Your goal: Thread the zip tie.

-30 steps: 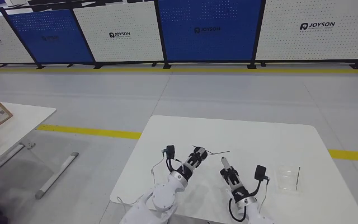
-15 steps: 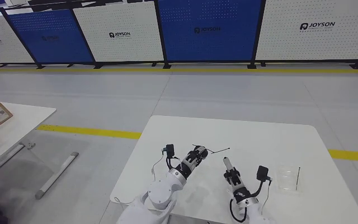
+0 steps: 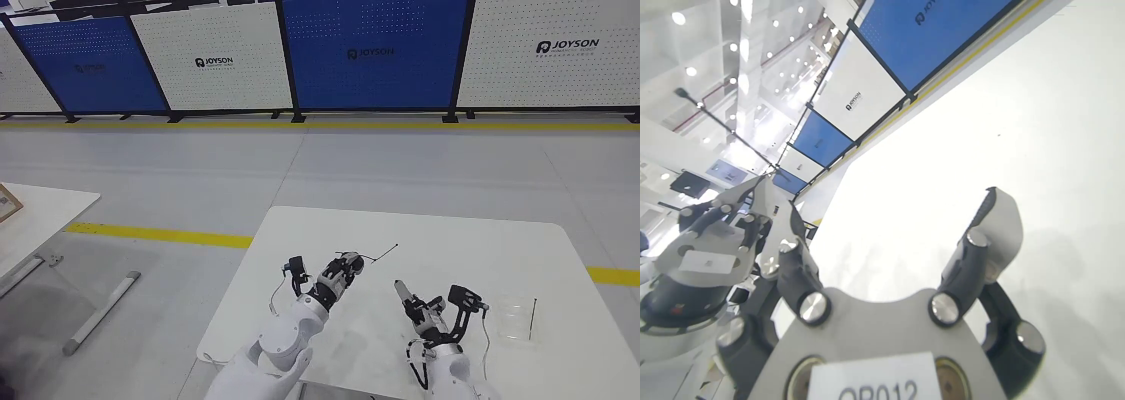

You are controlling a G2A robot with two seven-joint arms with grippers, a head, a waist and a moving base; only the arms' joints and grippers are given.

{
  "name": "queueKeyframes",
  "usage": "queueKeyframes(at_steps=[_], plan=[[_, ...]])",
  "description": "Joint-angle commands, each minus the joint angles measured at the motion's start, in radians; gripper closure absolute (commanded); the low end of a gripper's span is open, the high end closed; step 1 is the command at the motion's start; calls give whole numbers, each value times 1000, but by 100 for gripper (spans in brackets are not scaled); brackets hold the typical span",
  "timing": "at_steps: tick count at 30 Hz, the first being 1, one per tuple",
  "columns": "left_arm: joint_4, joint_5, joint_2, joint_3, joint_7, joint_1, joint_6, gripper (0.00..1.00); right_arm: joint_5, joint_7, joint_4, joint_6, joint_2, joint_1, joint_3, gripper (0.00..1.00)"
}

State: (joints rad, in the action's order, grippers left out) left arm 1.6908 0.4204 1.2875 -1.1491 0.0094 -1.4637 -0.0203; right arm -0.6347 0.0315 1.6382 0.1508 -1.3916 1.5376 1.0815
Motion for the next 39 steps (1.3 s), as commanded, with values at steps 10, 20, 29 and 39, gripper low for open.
queueKeyframes(at_steps=[10,20,29,39], plan=[[-5,1,2,5,3,1,-2,100,-133,30,-20,10,1,-15,-29,0],[-6,44,7,10,7,-5,3,100,-326,110,-125,-39,-1,-66,-66,0],[-6,44,7,10,7,-5,3,100,-331,99,-125,-46,0,-66,-67,0],[15,39,9,26,7,-20,1,100,-374,-32,-112,-95,10,-85,-43,0]])
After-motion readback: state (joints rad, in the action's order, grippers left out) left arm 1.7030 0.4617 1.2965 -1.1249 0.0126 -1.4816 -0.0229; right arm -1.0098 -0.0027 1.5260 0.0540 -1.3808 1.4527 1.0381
